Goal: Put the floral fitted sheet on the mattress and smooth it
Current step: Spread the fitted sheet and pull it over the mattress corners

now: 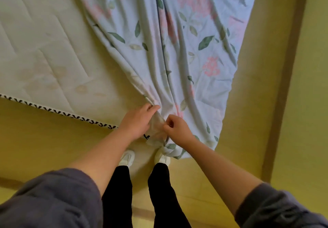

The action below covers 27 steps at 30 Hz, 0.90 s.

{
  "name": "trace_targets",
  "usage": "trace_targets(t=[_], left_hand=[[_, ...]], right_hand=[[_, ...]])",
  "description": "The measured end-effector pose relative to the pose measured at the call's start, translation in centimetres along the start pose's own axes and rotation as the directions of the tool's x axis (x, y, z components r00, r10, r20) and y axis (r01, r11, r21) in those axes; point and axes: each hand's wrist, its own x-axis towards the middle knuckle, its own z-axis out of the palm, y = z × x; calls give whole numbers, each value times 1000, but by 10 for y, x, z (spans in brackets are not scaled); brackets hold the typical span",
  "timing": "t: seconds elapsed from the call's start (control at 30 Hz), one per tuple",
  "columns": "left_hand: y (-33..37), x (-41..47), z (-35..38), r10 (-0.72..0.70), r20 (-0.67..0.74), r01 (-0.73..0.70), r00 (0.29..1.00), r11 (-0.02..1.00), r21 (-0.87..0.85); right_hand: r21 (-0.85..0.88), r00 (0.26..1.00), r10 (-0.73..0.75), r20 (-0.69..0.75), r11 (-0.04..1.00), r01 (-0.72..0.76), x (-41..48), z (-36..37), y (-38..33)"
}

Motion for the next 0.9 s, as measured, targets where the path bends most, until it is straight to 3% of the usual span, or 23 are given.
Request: trace_targets(t=[0.13, 0.27, 0.33, 0.43, 0.53, 0.6, 0.67, 0.73, 0.83, 0.9], left_hand=[[20, 5, -37, 196, -84, -184, 977, 974, 134], [39, -1, -79, 461, -141, -435, 876, 882, 181], [47, -10, -97, 538, -103, -514, 836, 836, 194], [47, -26, -119, 475, 18, -469, 880, 861, 199], [42, -50, -149, 394, 44, -397, 918, 909, 125], [37, -66, -166, 454, -47, -446, 890, 887, 121], [33, -84, -179, 548, -192, -533, 814, 836, 127], [32, -101, -189, 567, -253, -565, 784, 820, 91], [22, -115, -200, 558, -28, -556, 829, 829, 66], [8, -121, -203, 545, 152, -566, 824, 789, 238]], right_hand=[[101, 988, 0, -155, 995, 16, -42, -28, -15], [144, 961, 51, -270, 990, -12, -89, -46, -40], [138, 946, 50, -320, 990, -6, -109, -52, -57], [155, 917, 62, -393, 988, 0, -132, -52, -85], [147, 874, 82, -480, 989, -11, -156, -40, -112], [176, 845, 116, -522, 984, -27, -170, -32, -121], [194, 824, 137, -550, 980, -33, -184, -25, -129], [127, 820, 93, -565, 992, -25, -196, -21, -138], [-63, 853, 12, -521, 997, -53, -213, -20, -153], [-137, 885, -3, -465, 988, -69, -227, -23, -157]])
